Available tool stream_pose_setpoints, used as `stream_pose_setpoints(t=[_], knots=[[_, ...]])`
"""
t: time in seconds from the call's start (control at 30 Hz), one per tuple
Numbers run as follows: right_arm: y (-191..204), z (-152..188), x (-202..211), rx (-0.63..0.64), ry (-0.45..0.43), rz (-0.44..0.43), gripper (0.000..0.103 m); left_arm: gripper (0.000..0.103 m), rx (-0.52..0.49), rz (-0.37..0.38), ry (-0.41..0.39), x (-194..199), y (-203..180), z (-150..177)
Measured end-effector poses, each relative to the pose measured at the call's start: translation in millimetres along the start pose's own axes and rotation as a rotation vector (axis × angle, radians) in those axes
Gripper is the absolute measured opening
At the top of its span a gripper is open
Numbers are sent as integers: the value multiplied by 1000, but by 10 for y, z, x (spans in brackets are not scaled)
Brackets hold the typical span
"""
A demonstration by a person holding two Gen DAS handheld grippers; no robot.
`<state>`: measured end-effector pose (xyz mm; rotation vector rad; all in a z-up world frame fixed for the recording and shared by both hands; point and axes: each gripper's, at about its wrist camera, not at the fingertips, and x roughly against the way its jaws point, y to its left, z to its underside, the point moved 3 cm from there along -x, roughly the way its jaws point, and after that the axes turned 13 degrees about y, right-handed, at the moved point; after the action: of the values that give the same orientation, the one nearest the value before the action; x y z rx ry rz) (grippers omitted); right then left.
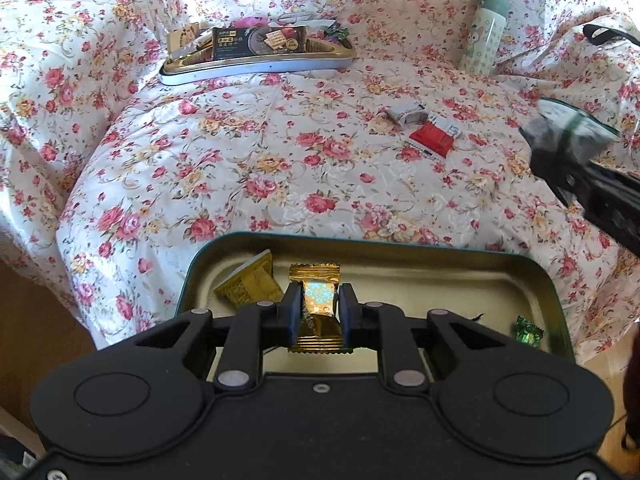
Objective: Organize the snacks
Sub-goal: 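Open left tool to drop the gold candy into the tray while right holds its packet, then lower the green-white packet into the tray and open the right tool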
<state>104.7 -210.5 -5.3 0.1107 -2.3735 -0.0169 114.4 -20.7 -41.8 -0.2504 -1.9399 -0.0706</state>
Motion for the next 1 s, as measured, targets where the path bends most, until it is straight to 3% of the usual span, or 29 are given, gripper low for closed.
stream_pose_setpoints(t=[0.33,0.57,0.8,1.0], knots=[[200,401,374,-26,12,-8,24,26,11,-18,7,17,-53,130],[243,649,511,-45,52,-17,24,26,25,12,6,85,-76,190],[270,809,512,-67,113,-37,24,27,44,-1,-14,185,-43,260],[396,922,475,8,189,-66,24,28,71,-25,-16,202,29,343]])
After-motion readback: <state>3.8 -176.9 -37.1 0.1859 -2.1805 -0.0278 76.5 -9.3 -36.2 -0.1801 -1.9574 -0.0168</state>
